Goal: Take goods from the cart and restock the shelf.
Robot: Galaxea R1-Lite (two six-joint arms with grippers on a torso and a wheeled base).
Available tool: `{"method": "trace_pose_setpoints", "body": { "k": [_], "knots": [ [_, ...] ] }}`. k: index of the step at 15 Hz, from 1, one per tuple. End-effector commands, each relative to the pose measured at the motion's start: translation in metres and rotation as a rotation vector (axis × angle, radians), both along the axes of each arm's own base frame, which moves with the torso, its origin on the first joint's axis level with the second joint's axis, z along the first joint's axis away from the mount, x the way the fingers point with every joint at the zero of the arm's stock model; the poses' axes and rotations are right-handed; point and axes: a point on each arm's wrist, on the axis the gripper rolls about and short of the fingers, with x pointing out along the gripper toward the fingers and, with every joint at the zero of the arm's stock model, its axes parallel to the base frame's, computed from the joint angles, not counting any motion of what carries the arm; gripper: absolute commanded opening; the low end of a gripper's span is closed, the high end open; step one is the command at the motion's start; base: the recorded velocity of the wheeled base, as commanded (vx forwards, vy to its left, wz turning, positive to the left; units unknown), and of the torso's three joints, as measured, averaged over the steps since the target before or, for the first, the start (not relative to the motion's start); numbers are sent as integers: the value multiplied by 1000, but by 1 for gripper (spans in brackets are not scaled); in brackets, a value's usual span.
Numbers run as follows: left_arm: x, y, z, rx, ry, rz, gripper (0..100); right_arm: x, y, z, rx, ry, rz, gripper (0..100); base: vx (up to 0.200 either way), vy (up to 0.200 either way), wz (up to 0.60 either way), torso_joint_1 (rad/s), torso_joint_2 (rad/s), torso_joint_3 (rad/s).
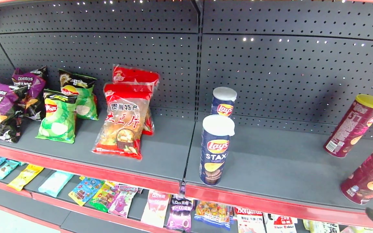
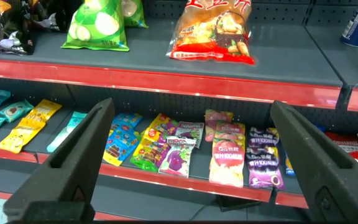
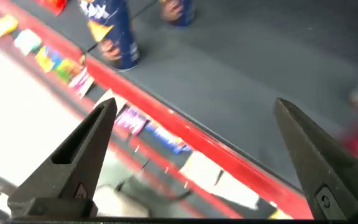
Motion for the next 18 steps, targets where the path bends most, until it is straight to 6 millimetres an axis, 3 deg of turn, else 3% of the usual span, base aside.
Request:
{"method": "trace_pose_setpoints", "body": {
  "k": [1,3,7,11,13,18],
  "knots": [
    [0,0,0,0,1,-2,100,-61,-1,-36,-21,-220,-242,100,0,0,0,0,0,0],
    [0,0,0,0,1,0,100,-64,0,-53,-42,-229,-415,100,0,0,0,0,0,0],
    [0,0,0,0,1,0,100,-60,-5,-66,-41,-194,-468,100,0,0,0,0,0,0],
    [0,0,0,0,1,0,100,-56,-7,-74,23,-130,-280,100,0,0,0,0,0,0],
    [0,0,0,-1,1,0,100,-60,-9,-98,22,-207,-321,100,0,0,0,0,0,0],
    [0,0,0,0,1,-2,100,-55,-9,-106,102,-216,-365,100,0,0,0,0,0,0]
  ]
}}
